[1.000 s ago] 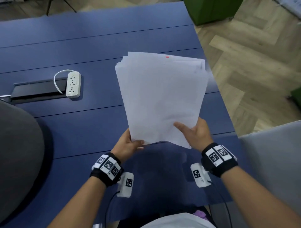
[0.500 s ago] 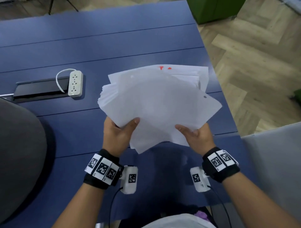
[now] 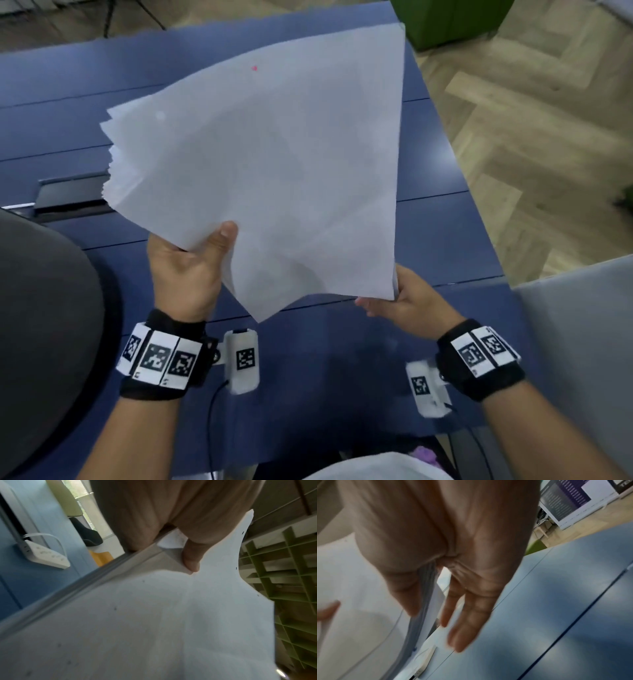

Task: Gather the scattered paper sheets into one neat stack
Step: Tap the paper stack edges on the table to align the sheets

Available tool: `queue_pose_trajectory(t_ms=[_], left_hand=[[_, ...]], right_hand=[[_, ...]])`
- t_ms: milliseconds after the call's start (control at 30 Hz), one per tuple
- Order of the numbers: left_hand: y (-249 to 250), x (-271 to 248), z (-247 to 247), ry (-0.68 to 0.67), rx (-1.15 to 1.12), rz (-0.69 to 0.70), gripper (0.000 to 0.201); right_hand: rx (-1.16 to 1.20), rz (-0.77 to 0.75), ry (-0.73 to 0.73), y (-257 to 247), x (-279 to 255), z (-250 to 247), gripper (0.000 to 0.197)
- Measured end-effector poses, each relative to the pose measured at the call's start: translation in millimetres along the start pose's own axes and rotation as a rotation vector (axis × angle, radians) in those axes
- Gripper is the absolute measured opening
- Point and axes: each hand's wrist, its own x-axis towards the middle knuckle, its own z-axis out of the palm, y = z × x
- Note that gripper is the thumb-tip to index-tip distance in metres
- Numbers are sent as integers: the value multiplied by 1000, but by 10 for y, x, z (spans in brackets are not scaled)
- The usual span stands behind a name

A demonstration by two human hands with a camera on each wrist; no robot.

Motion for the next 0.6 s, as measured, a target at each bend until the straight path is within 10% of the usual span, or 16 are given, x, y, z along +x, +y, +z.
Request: queue_pose_trajectory(t_ms=[133,600], left_hand=[[28,-10,20,4,15,27,36],[-578,-72,348,9,100,-69,47]], right_hand=[[-79,-43,-111,-209,-14,-160,68],[51,-223,554,30,603,103,33]])
